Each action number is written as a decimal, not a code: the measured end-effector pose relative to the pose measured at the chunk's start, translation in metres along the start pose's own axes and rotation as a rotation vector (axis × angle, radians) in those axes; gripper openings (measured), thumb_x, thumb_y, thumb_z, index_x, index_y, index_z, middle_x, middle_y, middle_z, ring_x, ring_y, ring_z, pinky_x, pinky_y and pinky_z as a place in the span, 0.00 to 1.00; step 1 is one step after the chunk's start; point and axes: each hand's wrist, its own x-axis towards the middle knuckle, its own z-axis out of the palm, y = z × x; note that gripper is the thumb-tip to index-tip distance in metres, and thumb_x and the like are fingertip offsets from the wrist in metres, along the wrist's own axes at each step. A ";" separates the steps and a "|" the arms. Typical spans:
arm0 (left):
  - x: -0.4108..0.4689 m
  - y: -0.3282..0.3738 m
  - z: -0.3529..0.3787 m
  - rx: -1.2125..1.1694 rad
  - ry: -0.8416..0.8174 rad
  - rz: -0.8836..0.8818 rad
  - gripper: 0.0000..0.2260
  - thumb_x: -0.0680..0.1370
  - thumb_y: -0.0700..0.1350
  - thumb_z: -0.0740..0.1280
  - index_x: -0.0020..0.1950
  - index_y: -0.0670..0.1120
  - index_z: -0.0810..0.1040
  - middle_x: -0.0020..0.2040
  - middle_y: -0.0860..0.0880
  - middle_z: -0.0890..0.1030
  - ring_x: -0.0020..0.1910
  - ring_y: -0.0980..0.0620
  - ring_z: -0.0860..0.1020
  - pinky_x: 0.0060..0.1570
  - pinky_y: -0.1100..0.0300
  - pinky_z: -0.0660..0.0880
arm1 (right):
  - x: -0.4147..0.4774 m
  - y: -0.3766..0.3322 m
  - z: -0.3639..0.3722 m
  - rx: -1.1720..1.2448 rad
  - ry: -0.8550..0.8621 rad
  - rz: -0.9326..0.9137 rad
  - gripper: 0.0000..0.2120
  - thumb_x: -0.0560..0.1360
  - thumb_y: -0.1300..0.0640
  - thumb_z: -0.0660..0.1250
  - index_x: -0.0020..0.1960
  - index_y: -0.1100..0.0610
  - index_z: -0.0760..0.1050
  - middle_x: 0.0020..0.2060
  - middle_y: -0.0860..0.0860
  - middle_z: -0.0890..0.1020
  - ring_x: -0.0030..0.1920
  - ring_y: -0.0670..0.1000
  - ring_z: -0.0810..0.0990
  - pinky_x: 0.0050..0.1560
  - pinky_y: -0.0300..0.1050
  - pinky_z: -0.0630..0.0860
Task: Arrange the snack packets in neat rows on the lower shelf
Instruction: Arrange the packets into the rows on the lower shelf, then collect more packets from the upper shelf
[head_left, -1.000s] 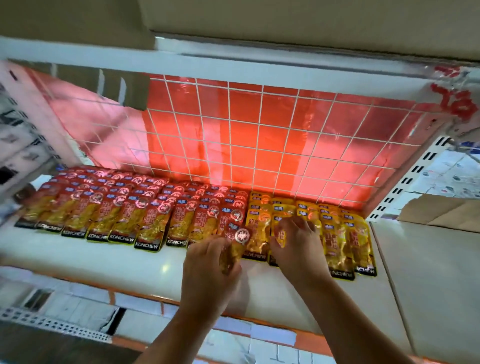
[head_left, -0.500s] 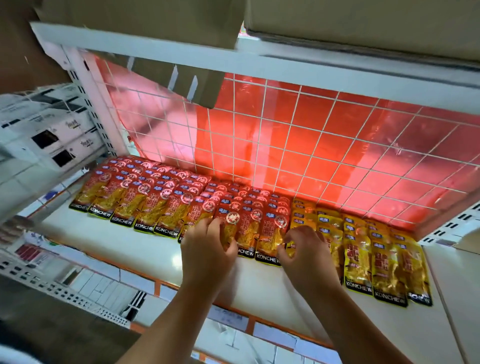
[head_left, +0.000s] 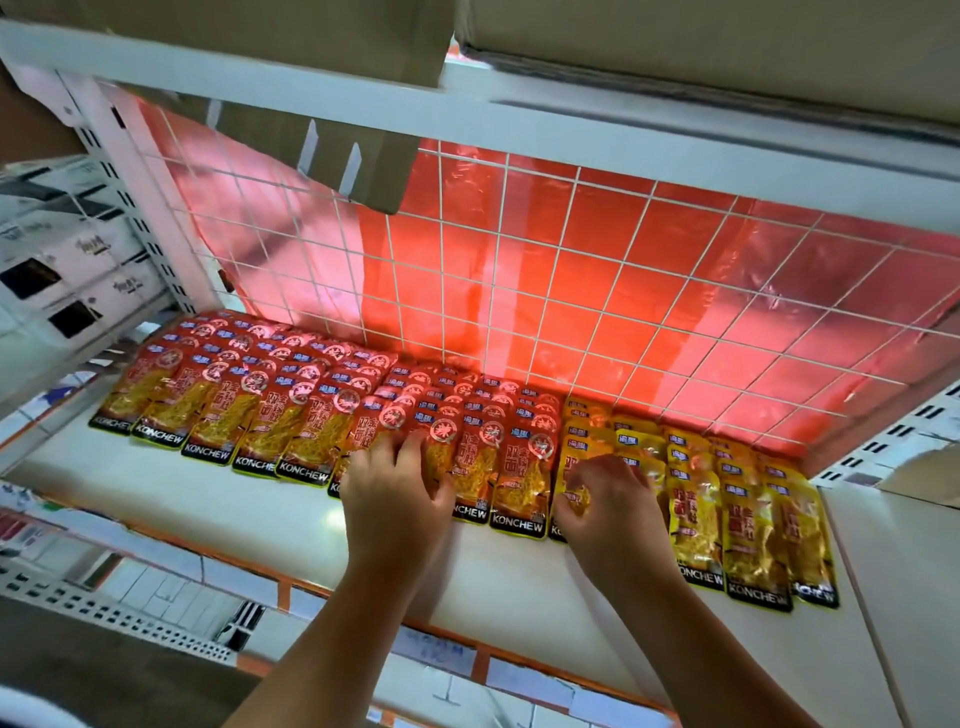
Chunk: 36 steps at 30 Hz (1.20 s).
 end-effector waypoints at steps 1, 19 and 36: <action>0.000 0.000 0.000 0.005 0.001 0.001 0.24 0.70 0.51 0.76 0.65 0.45 0.81 0.54 0.45 0.82 0.49 0.43 0.75 0.50 0.46 0.77 | 0.000 0.000 0.000 0.002 0.001 -0.004 0.08 0.72 0.52 0.74 0.48 0.54 0.79 0.48 0.49 0.79 0.50 0.54 0.77 0.48 0.51 0.78; 0.032 0.057 -0.047 -0.256 0.002 0.195 0.22 0.75 0.58 0.67 0.66 0.49 0.78 0.62 0.49 0.79 0.60 0.44 0.75 0.58 0.45 0.73 | 0.017 -0.034 -0.049 0.020 0.135 -0.021 0.09 0.72 0.54 0.75 0.50 0.55 0.80 0.50 0.53 0.81 0.52 0.57 0.78 0.52 0.51 0.76; 0.063 0.276 -0.201 -0.898 0.170 0.883 0.17 0.76 0.49 0.65 0.63 0.45 0.80 0.58 0.48 0.83 0.58 0.44 0.79 0.58 0.51 0.75 | -0.025 -0.061 -0.300 -0.107 0.740 -0.015 0.13 0.68 0.55 0.68 0.52 0.55 0.80 0.48 0.50 0.81 0.51 0.54 0.78 0.56 0.50 0.73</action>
